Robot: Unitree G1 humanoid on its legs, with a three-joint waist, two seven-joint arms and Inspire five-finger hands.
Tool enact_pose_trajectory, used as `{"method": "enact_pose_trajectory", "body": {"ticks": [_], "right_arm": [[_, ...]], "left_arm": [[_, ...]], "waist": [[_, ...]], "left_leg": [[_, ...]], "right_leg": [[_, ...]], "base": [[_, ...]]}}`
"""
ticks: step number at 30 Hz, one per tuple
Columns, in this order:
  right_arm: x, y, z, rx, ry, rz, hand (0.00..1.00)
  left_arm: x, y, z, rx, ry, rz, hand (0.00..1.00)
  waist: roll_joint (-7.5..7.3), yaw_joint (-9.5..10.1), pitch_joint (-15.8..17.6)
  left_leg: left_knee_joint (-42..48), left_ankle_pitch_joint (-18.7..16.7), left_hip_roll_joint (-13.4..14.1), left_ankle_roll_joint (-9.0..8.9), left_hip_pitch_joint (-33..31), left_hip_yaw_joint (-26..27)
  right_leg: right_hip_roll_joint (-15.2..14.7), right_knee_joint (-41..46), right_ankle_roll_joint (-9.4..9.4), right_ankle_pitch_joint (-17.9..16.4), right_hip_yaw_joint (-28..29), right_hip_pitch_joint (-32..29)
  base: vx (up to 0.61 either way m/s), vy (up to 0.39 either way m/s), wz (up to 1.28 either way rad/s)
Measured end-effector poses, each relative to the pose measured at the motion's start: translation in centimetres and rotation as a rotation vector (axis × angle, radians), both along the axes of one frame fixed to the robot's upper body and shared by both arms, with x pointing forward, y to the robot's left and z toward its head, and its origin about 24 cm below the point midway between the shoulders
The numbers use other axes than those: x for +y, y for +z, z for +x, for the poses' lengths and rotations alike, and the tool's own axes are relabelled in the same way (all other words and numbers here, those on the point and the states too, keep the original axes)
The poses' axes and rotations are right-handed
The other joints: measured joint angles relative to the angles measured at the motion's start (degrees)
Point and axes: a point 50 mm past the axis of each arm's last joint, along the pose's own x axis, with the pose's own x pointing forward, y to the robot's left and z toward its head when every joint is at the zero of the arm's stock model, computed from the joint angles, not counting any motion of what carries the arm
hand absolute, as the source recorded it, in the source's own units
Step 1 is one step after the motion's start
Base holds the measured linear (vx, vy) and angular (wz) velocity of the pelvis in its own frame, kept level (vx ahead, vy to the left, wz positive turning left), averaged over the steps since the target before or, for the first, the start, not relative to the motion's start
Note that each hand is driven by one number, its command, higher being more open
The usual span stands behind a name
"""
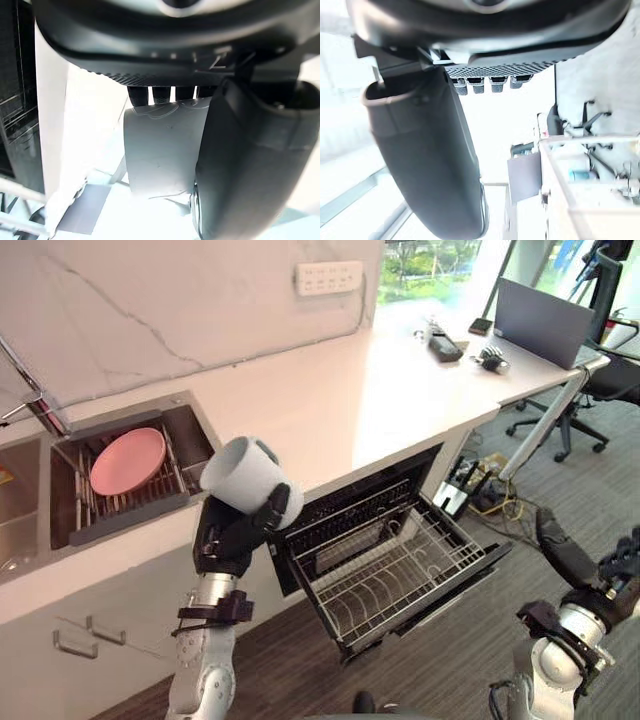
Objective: Walk over to the sink, pick up the cup, carry it to the dishwasher, place the cup inside the dishwasher, then close the dishwasher door
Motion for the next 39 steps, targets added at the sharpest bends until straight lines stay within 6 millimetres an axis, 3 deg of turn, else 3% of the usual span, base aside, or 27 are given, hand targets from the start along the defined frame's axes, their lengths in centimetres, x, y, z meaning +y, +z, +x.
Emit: {"method": "enact_pose_trajectory", "body": {"ticks": [3,7,15,24,32,39], "right_arm": [[1.2,0.1,0.5,0.015,0.066,-0.01,1.0],[2.0,-0.7,0.7,0.087,0.157,0.003,1.0],[2.4,0.2,1.1,0.106,0.293,-0.031,1.0],[3.4,0.4,2.2,0.135,0.458,-0.061,1.0],[4.2,3.1,3.4,-0.124,0.679,0.099,1.0],[7.8,7.1,4.8,-0.439,1.049,0.162,1.0]], "left_arm": [[-0.1,0.8,-0.1,-0.033,0.007,0.027,0.0],[0.1,0.4,-0.3,0.001,0.053,0.05,0.0],[0.1,0.5,-0.3,0.002,0.112,0.199,0.0],[0.2,3.6,0.7,-0.162,0.168,0.38,0.0],[-1.0,5.2,1.6,-0.271,0.158,0.49,0.0],[-3.2,5.7,1.9,-0.334,0.113,0.572,0.0]], "waist": [[0.66,0.03,0.05],[1.84,0.03,0.16],[3.83,-0.17,-0.16],[4.63,-0.49,0.0],[5.61,-1.18,-0.62],[5.54,-0.9,-0.58]], "left_leg": [[-0.32,0.0,-0.48,0.0,-0.04,0.04],[0.16,0.01,-1.28,-0.01,0.03,0.06],[-0.12,0.02,-2.15,-0.01,0.04,0.02],[-0.99,0.02,-1.82,0.0,0.03,-0.09],[-1.44,0.02,-1.27,0.01,0.02,-0.09],[-3.59,0.0,-0.3,0.04,-0.38,-0.15]], "right_leg": [[-0.04,-1.83,0.4,1.13,0.65,0.31],[-0.7,-3.38,1.04,2.05,0.97,1.2],[-1.26,-3.39,1.75,2.52,0.96,1.13],[-1.08,-3.41,1.53,3.07,0.78,0.7],[-0.51,-3.45,0.75,3.79,0.95,0.42],[0.67,-3.84,-0.71,5.12,0.65,-1.06]], "base": [[0.03,0.064,-0.11],[0.01,0.063,-0.04],[-0.04,0.032,0.01],[-0.06,-0.018,0.01],[-0.05,-0.008,-0.02],[-0.08,0.005,0.01]]}}
